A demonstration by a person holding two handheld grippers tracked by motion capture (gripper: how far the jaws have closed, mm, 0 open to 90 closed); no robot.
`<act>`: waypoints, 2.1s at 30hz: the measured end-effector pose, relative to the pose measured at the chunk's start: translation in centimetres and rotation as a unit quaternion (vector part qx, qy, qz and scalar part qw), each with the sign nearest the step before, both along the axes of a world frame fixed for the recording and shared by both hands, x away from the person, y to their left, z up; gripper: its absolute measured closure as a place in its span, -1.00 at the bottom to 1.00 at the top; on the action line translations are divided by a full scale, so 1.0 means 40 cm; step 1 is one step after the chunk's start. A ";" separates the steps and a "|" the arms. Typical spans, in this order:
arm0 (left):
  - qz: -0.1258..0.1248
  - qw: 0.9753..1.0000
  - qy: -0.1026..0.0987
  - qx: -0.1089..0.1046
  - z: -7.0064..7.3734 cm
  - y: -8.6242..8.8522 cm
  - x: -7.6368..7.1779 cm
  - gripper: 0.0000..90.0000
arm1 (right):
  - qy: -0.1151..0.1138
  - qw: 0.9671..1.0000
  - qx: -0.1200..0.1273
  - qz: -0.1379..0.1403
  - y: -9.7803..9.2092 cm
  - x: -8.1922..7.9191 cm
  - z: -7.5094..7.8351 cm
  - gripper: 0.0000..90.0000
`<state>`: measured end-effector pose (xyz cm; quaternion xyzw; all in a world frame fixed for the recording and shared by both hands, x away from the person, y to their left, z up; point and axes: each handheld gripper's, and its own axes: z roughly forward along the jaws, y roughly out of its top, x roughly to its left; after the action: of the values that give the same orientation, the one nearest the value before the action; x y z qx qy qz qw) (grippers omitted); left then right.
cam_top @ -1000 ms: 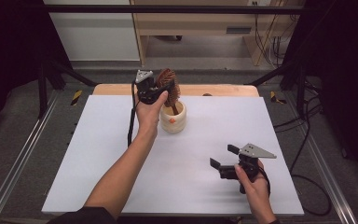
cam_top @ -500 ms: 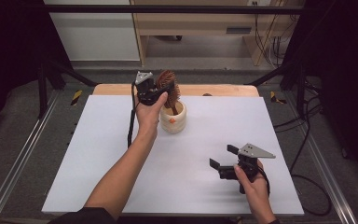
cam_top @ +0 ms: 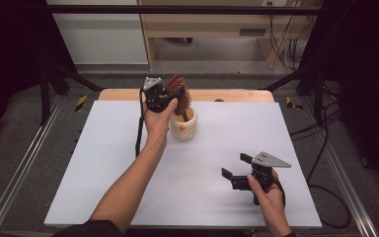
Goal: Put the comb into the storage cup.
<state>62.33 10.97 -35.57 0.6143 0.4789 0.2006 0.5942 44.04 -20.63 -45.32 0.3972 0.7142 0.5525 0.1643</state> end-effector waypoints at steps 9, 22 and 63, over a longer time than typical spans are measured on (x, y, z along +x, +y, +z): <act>0.000 1.000 0.002 -0.007 -0.004 -0.002 0.000 0.13 | 0.002 1.000 0.001 0.000 0.001 0.000 0.000 -0.91; 0.001 1.000 0.004 -0.010 -0.010 -0.001 0.001 0.13 | 0.001 1.000 0.001 0.001 0.002 0.000 -0.001 -0.91; -0.001 0.999 0.008 -0.033 -0.026 0.027 0.007 0.12 | 0.002 1.000 -0.002 0.003 0.006 0.000 -0.003 -0.91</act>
<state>62.62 12.06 -36.62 0.5966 0.4890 0.1791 0.6107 44.03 -20.38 -45.44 0.3958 0.7168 0.5509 0.1614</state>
